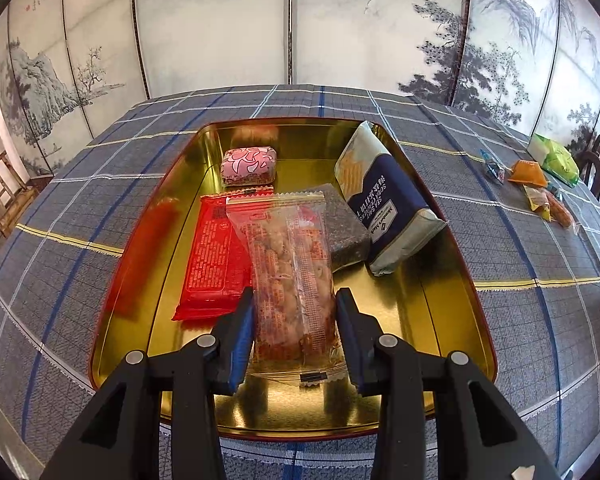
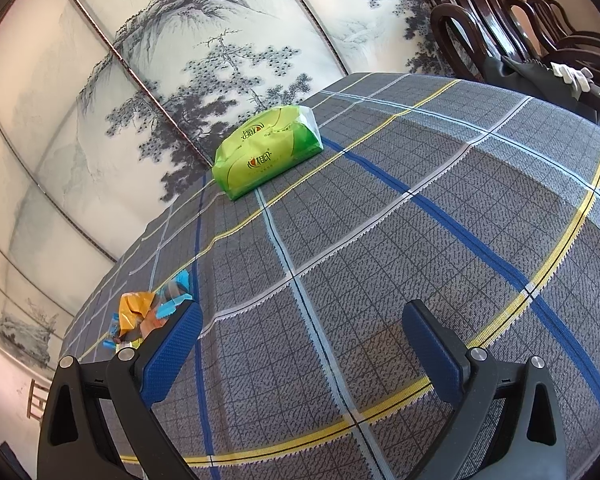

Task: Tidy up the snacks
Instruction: 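Move the right tool to the orange wrapped snack and grasp it, then carry the orange wrapped snack into the tin and open the right tool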

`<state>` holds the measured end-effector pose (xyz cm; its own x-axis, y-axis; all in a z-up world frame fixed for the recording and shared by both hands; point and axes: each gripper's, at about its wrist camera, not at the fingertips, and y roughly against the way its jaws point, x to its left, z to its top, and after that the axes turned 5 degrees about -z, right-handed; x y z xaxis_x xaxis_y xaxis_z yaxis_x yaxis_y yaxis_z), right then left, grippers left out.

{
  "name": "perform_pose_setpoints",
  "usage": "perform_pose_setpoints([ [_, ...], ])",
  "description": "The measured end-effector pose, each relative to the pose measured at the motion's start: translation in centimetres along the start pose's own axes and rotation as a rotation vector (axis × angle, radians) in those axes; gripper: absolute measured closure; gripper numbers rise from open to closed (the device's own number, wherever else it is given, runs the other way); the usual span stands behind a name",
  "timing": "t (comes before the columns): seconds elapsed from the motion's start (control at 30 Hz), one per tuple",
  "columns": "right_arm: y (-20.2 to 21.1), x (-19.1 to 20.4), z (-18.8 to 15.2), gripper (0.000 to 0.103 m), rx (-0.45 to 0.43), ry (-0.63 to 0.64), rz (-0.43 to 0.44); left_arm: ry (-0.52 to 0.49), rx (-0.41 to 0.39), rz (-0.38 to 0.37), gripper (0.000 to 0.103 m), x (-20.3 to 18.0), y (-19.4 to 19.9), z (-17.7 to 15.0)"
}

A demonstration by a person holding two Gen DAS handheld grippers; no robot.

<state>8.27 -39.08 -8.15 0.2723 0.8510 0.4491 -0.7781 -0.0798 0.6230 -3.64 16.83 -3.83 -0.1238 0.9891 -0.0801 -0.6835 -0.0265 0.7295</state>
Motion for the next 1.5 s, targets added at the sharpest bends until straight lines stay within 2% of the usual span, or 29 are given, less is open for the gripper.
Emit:
perform_pose_setpoints([
  [0.13,-0.1,0.7,0.0,0.003,0.012,0.035,-0.043,-0.006,-0.023,-0.010,0.065,-0.2,0.3,-0.3],
  [0.17,-0.2,1.0,0.0,0.002,0.017,0.049,-0.059,-0.009,-0.029,-0.022,0.059,-0.2,0.4,-0.3],
  [0.23,-0.4,1.6,0.0,0.002,0.026,0.079,-0.094,-0.014,-0.053,-0.042,0.041,-0.4,0.7,-0.5],
  [0.27,-0.5,1.9,0.0,0.002,0.033,0.100,-0.117,-0.012,-0.080,-0.066,0.028,-0.4,1.1,-0.5],
  [0.3,-0.7,2.3,-0.1,0.002,0.043,0.128,-0.143,-0.010,-0.111,-0.086,0.023,-0.3,1.5,-0.6],
  [0.37,-1.0,3.3,-0.2,0.002,0.061,0.172,-0.176,-0.007,-0.174,-0.090,0.022,-0.2,2.7,-0.7],
  [0.47,-0.3,5.2,-0.1,0.002,0.045,0.206,-0.155,0.006,-0.259,-0.088,0.018,0.6,4.5,-0.8],
  [0.6,-0.3,10.6,-0.1,0.002,0.022,0.329,-0.121,0.037,-0.329,-0.089,0.016,2.0,7.4,-1.5],
  [0.77,-3.6,16.6,-1.9,0.002,0.073,0.464,-0.041,0.087,-0.324,-0.125,0.013,3.1,10.5,-4.7],
  [0.93,-7.3,20.8,-3.5,0.002,0.098,0.508,-0.015,0.060,-0.262,-0.120,0.013,2.8,11.7,-8.2],
  [1.03,-8.9,22.9,-4.0,0.003,0.102,0.564,-0.038,0.056,-0.225,-0.113,0.013,2.8,12.0,-9.8],
  [1.07,-9.3,23.4,-4.1,0.007,0.109,0.581,-0.046,0.052,-0.215,-0.109,0.013,2.8,12.0,-10.2],
  [1.1,-9.8,23.9,-4.2,0.019,0.124,0.592,-0.045,0.049,-0.210,-0.106,0.013,2.9,12.1,-10.6],
  [1.13,-10.2,24.3,-4.4,0.028,0.143,0.606,-0.045,0.047,-0.206,-0.101,0.013,3.0,12.1,-10.8],
  [1.2,-11.0,24.8,-4.8,0.065,0.170,0.638,-0.065,0.054,-0.201,-0.098,0.013,3.2,12.0,-11.1],
  [1.3,-10.9,24.7,-4.8,0.068,0.168,0.629,-0.062,0.074,-0.204,-0.100,0.013,3.3,12.1,-11.1],
  [1.37,-9.9,24.7,-4.6,0.071,0.130,0.631,-0.082,0.076,-0.214,-0.104,0.013,3.3,12.4,-11.1],
  [1.5,-8.2,25.3,-3.9,0.072,0.089,0.649,-0.091,0.060,-0.220,-0.113,0.013,2.7,12.7,-11.1],
])
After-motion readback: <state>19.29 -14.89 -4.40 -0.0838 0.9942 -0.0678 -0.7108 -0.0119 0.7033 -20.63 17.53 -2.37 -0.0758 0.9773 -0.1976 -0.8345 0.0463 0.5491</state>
